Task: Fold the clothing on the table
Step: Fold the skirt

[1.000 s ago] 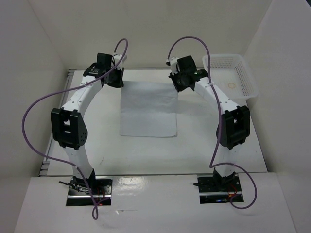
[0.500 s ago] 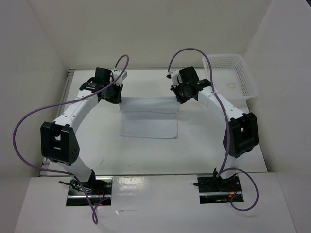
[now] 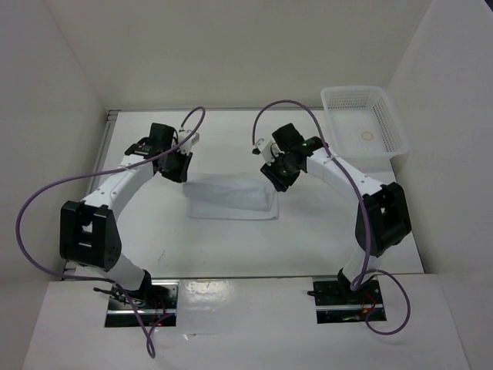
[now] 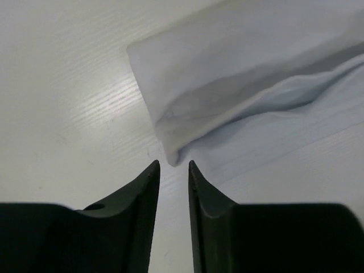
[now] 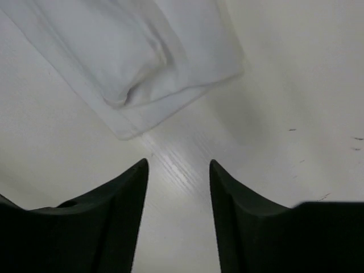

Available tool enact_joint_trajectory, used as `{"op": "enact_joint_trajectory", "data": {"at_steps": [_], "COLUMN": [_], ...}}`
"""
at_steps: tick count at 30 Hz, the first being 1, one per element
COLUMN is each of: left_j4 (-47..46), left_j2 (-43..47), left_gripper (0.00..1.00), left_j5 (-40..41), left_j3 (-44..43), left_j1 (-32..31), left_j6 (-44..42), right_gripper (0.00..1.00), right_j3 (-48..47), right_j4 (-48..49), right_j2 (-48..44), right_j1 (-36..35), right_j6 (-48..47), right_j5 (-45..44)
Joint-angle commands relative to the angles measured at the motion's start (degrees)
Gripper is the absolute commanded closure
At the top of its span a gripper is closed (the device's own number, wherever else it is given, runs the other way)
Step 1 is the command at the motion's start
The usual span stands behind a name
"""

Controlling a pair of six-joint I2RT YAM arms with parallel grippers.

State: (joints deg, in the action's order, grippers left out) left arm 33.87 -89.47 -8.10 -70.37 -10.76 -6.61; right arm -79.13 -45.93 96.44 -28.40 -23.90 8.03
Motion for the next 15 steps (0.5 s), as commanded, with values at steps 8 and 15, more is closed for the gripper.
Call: {"op": "enact_joint_trajectory", "data": {"at_steps": [8,15], "left_j4": [5.9,6.4], "left_j2": [10.8,14.9], "left_gripper": [0.52,0.52], "left_j5": [-1.9,1.8], "left_j3": [2.9,7.1], "left_j1": [0.5,0.5], "left_j6": [-4.8,-0.8], "right_gripper": [0.39,0.39], "right_j3": [1.3,-0.6], "right_j4": [-5.6,-3.4], "right_j2": [-0.8,2.1], "right_j1": [-0.9,-4.5], "right_j6": [-2.4,-0.5], "right_j5": [-4.3,-0.6]}}
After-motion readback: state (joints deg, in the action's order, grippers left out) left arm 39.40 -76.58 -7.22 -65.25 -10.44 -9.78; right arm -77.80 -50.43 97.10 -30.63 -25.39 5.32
